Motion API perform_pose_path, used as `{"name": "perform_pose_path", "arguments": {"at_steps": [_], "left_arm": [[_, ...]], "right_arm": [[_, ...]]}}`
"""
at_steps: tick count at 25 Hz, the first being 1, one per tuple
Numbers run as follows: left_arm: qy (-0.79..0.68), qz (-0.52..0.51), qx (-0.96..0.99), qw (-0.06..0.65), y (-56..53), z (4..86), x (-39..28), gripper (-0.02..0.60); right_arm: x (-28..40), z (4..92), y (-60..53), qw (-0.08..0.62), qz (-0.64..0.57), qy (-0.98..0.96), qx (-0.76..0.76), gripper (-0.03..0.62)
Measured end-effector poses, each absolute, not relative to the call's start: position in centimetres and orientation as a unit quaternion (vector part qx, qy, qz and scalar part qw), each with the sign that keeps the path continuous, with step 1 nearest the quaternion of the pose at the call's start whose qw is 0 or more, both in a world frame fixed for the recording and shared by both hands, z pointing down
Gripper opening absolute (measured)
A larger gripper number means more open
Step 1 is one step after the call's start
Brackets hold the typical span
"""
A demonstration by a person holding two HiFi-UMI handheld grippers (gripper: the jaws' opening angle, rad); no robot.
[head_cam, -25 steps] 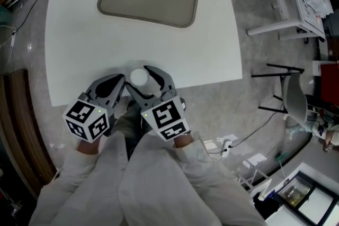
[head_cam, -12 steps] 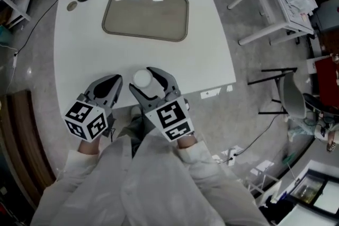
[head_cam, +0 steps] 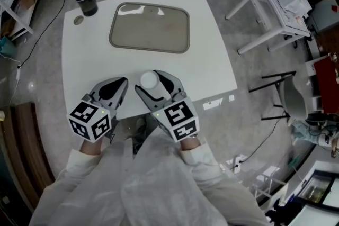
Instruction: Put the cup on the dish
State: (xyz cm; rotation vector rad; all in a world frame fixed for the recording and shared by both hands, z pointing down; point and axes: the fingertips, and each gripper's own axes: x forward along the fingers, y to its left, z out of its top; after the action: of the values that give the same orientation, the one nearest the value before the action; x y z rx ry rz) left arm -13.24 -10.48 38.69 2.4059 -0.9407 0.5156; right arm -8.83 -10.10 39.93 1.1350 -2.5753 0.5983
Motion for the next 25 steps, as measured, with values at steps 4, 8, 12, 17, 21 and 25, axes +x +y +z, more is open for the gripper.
{"name": "perform_pose_path", "arguments": {"at_steps": [4,8,12,17,21,25], "left_arm": [[-0.338,0.185,0.889,0.248,-11.8,38.4,-12.8,0.009],[-0.332,0.187,0.891,0.246,-13.3,38.3,-12.3,0.009],[-0.334,0.185,0.891,0.244,-15.0,38.4,-12.3,0.009],[-0.342,0.186,0.888,0.246,-17.8,39.3,-11.7,0.009],[-0.345,0.188,0.886,0.246,-20.2,40.0,-10.7,0.009],[-0.348,0.188,0.885,0.247,-22.9,40.6,-9.6,0.009]], "right_arm": [[-8.2,39.7,-11.7,0.132,0.202,-0.884,0.399,0.275],[-7.6,39.7,-13.5,0.129,0.208,-0.882,0.403,0.276],[-7.5,39.8,-15.7,0.120,0.216,-0.883,0.400,0.276],[-6.6,40.3,-18.9,0.117,0.209,-0.885,0.399,0.276],[-5.9,40.8,-21.7,0.116,0.207,-0.888,0.394,0.276],[-5.0,42.1,-24.9,0.122,0.205,-0.889,0.391,0.276]]}}
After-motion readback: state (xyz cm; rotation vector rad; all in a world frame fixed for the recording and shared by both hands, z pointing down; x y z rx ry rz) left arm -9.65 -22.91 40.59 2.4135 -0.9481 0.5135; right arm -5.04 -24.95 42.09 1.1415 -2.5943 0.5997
